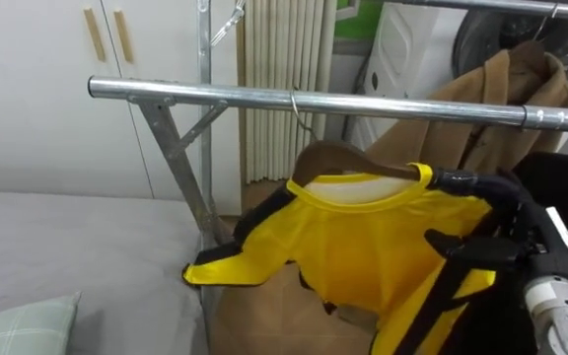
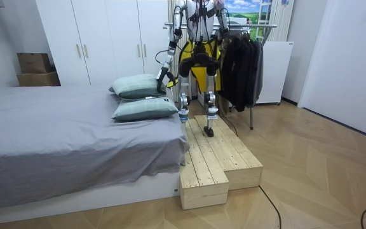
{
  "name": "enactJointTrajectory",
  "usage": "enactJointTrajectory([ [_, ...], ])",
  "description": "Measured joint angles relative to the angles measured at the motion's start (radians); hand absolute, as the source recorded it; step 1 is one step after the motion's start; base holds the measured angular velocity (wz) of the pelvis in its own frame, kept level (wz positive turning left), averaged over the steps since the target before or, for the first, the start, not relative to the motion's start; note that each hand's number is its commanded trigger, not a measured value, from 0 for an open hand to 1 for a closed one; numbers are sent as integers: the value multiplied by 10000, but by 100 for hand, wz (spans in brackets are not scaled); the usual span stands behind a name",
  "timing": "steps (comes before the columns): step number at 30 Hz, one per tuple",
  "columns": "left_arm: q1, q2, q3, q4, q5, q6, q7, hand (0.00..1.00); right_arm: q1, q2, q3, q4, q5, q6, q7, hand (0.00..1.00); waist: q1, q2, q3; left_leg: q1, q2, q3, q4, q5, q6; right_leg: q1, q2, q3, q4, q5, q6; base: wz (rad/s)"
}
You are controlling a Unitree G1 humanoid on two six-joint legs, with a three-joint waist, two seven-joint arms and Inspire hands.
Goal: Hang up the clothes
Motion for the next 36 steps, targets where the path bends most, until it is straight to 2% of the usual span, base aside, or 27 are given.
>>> enactJointTrajectory([
  [8,27,0,-35,0,-10,0,0,0,350,-10,-233,14,699,1,-169,0,-161,0,0,23,1,7,-19,0,-1,0,-1,-6,-9,-1,0,0],
  [18,28,5,-213,-5,-14,1,0,0,924,-52,-256,81,802,1,-381,0,-198,-8,4,15,-1,3,-14,0,0,-1,-4,1,-9,-4,4,0],
  [26,41,4,-227,-4,-99,0,59,0,1091,-20,-253,912,868,0,-626,0,-260,-41,22,55,-2,1,13,2,1,28,-3,5,5,-4,4,0],
  [33,74,4,-203,-4,-103,0,60,0,1284,33,-264,899,794,-16,-701,0,-428,-45,31,54,7,54,12,-3,-3,-6,32,101,4,-2,0,-2],
  [36,88,4,-121,-6,-103,0,60,0,1709,64,-295,896,664,-50,-693,0,-431,-18,38,91,12,58,-29,-4,-6,20,39,96,-28,1,-3,0],
])
